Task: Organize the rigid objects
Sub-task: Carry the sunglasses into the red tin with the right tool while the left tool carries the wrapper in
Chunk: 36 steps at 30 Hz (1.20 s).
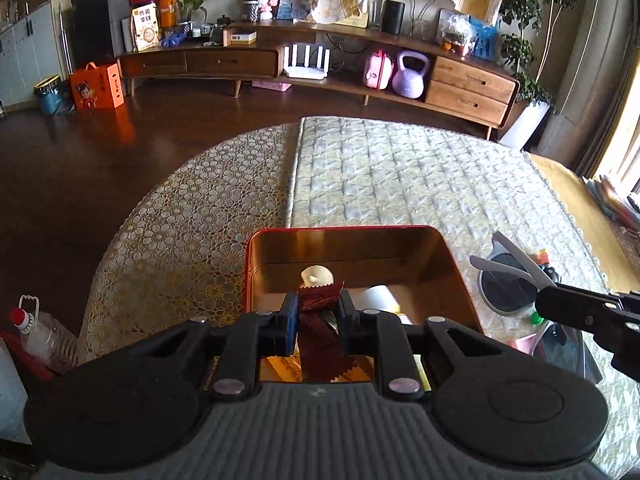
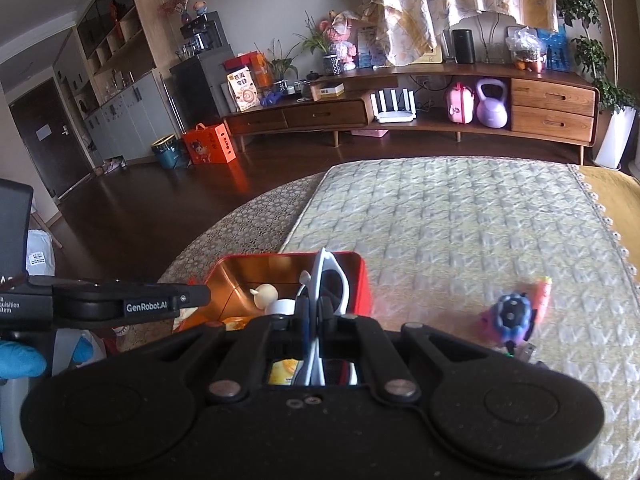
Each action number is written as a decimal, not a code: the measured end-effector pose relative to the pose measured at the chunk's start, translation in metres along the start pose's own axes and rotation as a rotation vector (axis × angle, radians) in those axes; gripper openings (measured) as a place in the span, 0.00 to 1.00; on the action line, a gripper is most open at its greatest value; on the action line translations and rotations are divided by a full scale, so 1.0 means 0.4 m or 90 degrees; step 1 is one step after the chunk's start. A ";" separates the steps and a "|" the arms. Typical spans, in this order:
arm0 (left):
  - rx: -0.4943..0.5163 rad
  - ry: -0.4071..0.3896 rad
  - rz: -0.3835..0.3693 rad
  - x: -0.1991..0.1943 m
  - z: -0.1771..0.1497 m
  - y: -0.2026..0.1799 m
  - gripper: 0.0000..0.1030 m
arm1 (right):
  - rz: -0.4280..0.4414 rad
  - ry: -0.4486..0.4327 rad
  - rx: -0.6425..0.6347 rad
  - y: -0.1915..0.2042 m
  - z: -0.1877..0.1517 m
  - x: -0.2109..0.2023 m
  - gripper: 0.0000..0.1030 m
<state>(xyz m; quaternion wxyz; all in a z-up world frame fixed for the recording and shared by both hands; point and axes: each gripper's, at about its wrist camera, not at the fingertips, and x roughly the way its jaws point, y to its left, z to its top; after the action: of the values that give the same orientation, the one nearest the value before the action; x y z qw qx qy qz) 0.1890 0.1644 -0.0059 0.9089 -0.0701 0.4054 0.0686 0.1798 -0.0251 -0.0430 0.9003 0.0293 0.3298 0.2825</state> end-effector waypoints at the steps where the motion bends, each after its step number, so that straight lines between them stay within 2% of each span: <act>1: 0.002 0.003 0.004 0.010 0.002 0.003 0.18 | 0.002 0.002 -0.001 0.004 0.002 0.011 0.03; 17: 0.050 0.053 0.049 0.179 0.032 -0.006 0.18 | -0.019 0.060 -0.029 0.022 0.000 0.191 0.03; 24: 0.070 0.067 0.066 0.218 0.029 -0.024 0.18 | -0.029 0.074 -0.058 0.050 -0.024 0.207 0.03; 27: 0.059 0.085 0.058 0.232 0.022 -0.024 0.18 | -0.031 0.085 -0.054 0.053 -0.025 0.214 0.03; 36: 0.052 0.095 0.061 0.244 0.011 -0.029 0.19 | -0.017 0.101 -0.052 0.054 -0.031 0.192 0.14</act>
<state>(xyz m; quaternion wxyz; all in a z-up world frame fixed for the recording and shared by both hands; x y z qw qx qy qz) 0.2588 0.1605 -0.0752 0.8737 -0.0186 0.4776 0.0903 0.2096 0.0320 -0.0920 0.8755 -0.0342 0.3887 0.2850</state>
